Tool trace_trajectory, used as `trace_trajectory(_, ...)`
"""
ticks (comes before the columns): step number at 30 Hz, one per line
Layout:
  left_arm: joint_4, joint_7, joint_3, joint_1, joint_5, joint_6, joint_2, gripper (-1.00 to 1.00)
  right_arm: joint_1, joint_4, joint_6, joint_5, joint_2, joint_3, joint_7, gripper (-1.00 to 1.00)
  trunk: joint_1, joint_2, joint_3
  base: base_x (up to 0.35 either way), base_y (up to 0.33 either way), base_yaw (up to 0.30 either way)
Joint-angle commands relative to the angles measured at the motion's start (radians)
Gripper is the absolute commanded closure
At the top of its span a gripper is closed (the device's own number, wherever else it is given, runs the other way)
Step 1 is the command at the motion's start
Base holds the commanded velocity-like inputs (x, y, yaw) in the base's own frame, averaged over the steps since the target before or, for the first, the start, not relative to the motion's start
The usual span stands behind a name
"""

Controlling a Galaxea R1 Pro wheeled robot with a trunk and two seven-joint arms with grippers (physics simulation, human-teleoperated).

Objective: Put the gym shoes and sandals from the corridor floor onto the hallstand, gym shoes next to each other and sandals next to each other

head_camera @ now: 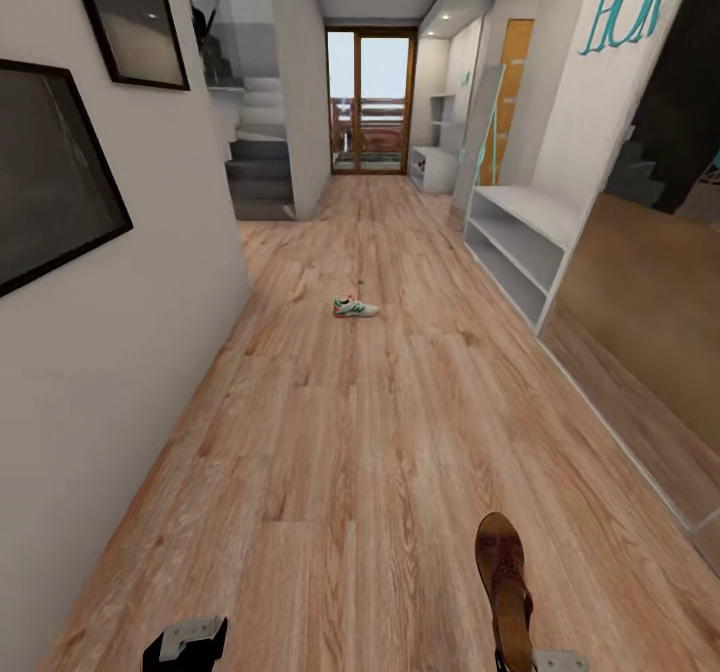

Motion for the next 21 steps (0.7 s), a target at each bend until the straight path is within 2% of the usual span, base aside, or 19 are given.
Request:
trace_trajectory(1,0.001,-0.008,0.009,-0.001,-0.005,-0.003,-0.001,-1.0,-0.001,0.001,-0.003,0.003,0.0,-0.006,-0.001,1.0,0.0,0.0,-0.001,0.337,-0.012,0.0)
trace_trajectory(21,0.001,-0.008,0.009,0.0,-0.005,-0.003,0.0,-1.0,-0.001,0.002,-0.003,0.003,0.001,-0.006,-0.001,1.0,0.0,0.0,-0.001,0.337,-0.002,0.0)
